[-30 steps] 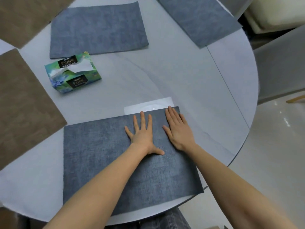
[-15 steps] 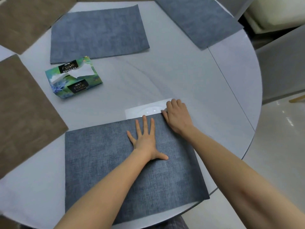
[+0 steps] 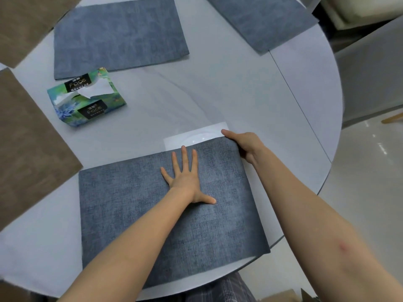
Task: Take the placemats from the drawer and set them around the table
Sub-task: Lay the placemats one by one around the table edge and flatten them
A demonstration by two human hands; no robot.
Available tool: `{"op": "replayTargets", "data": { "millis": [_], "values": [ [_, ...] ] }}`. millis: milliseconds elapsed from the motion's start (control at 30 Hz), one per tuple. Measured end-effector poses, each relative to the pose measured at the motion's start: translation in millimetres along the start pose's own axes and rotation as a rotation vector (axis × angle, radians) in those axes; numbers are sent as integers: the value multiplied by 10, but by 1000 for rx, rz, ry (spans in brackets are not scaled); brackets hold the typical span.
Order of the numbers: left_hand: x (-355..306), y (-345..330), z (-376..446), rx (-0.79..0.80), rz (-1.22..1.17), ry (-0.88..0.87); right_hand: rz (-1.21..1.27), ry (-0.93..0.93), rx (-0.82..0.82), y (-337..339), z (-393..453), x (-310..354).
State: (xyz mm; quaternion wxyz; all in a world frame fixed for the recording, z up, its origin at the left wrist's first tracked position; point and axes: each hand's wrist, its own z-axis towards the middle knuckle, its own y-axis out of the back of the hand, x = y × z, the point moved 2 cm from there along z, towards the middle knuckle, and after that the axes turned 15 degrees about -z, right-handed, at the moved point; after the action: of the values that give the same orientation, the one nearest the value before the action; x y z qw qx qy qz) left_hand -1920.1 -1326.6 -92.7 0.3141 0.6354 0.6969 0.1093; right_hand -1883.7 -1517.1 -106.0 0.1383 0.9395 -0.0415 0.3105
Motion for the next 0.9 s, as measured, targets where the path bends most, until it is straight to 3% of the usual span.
{"op": "replayTargets", "data": {
  "millis": [133,467,733,900],
  "values": [
    [3,6,0,-5,2,-1,255,-122,24,-93,-32,-88],
    [-6,12,2,9,10,7,359,-216,-33,-87,-301,37],
    [-4,8,2,11,13,6,320,-317,90,-92,-333,80],
    [-5,6,-1,7,12,-1,186,-335,31,-95,-306,156]
  ]
}}
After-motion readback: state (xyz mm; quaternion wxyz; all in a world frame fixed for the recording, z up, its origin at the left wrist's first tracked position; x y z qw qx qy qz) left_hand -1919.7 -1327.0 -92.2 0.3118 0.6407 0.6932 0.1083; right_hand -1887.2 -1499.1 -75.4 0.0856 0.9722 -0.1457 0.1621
